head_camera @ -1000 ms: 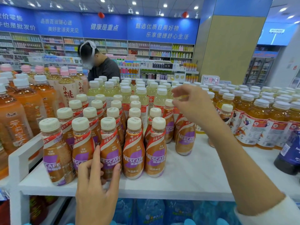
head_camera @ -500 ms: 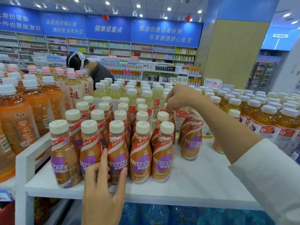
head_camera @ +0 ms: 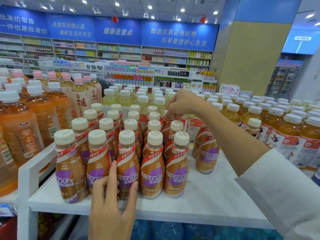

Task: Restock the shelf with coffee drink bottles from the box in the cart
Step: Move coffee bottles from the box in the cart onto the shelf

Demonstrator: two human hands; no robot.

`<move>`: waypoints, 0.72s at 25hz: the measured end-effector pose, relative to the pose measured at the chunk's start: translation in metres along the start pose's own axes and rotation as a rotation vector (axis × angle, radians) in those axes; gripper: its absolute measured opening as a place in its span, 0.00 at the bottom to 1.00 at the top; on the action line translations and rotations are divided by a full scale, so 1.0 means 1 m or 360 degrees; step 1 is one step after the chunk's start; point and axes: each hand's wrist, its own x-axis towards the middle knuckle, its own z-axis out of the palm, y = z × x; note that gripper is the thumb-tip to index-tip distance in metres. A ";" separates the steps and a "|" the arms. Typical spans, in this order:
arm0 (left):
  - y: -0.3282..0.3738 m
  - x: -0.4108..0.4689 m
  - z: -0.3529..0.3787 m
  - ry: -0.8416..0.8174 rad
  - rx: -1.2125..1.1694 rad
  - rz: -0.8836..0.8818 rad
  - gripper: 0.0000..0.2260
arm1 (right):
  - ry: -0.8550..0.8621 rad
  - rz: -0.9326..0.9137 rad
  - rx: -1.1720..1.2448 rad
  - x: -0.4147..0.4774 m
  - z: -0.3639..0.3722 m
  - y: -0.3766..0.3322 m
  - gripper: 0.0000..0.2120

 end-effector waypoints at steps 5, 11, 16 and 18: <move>-0.002 -0.002 0.002 -0.0031 0.0003 -0.0058 0.31 | -0.0004 -0.0007 0.0027 -0.007 -0.003 0.006 0.13; 0.001 -0.001 0.002 -0.0043 -0.0033 -0.0079 0.32 | 0.0370 -0.0013 0.0268 -0.054 -0.030 0.015 0.14; 0.002 -0.001 0.003 -0.0038 -0.0029 -0.0091 0.32 | 0.0877 0.0345 0.0450 -0.144 -0.011 0.069 0.22; 0.002 -0.001 0.003 -0.0040 -0.0037 -0.0102 0.32 | 0.0651 0.0588 0.0501 -0.152 0.015 0.090 0.31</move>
